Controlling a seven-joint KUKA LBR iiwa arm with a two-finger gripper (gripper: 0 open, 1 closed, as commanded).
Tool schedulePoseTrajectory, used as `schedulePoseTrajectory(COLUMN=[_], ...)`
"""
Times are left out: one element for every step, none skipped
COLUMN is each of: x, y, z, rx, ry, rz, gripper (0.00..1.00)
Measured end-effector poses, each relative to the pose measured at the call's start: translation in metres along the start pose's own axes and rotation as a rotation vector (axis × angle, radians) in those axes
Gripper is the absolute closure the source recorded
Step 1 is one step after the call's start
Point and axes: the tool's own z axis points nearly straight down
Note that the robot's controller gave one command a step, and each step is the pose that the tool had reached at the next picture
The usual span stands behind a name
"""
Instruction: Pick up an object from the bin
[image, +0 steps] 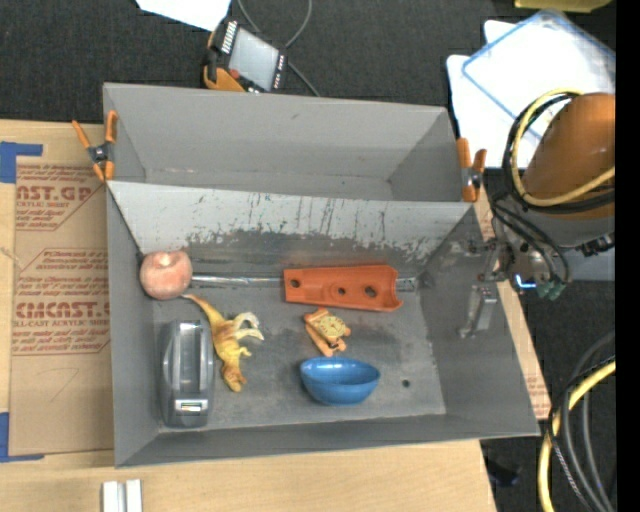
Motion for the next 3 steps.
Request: schedulePoseTrajectory(x=[0.000,0.023,0.013], y=[0.000,0.066,0.044], z=[0.000,0.074,0.075], rx=[0.000,-0.005,0.002], ry=[0.000,0.007,-0.011], rz=[0.000,0.014,0.074], gripper=[0.00,0.00,0.00])
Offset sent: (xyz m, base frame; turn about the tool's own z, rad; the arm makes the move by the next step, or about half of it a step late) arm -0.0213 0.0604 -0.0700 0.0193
